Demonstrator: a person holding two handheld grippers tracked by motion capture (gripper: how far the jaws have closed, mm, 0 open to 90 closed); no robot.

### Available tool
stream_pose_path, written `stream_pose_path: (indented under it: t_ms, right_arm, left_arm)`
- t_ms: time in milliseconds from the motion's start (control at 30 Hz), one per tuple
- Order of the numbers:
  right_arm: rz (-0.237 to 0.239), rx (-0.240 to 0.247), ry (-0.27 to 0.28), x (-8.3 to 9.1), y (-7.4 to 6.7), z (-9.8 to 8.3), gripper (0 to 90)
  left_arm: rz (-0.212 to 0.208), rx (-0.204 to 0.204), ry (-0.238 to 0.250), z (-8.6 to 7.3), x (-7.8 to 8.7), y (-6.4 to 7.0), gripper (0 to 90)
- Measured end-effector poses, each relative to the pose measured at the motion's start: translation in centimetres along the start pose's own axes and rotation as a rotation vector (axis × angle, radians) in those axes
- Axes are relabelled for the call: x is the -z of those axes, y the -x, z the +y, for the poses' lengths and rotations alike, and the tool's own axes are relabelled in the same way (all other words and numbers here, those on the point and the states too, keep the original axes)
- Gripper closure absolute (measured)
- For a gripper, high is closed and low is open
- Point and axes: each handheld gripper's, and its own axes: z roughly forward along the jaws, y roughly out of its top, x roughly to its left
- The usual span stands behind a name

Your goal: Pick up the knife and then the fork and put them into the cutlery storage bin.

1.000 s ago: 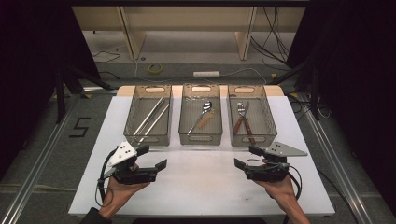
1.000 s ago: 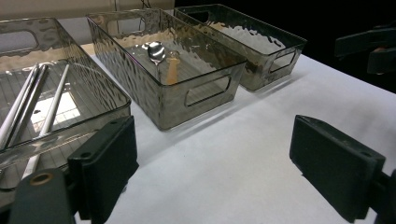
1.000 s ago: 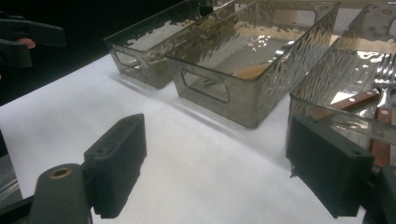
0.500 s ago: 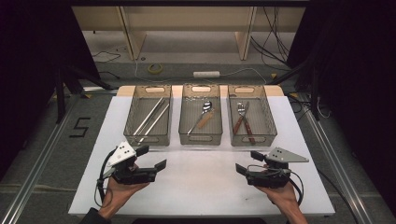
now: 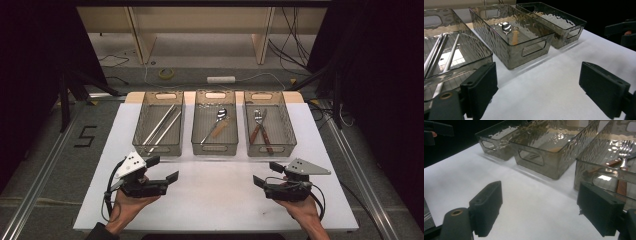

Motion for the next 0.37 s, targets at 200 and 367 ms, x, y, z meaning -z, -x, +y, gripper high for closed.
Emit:
stream_pose_path:
  t_ms: [200, 367]
  right_arm:
    - [-0.005, 0.002, 0.0, 0.0, 0.02, 0.0, 21.4]
    - [-0.008, 0.002, 0.0, 0.0, -0.01, 0.01, 21.4]
  left_arm:
    - [0.0, 0.0, 0.001, 0.0, 0.0, 0.0, 14.6]
    - [0.0, -0.004, -0.002, 0.01, 0.01, -0.02, 14.6]
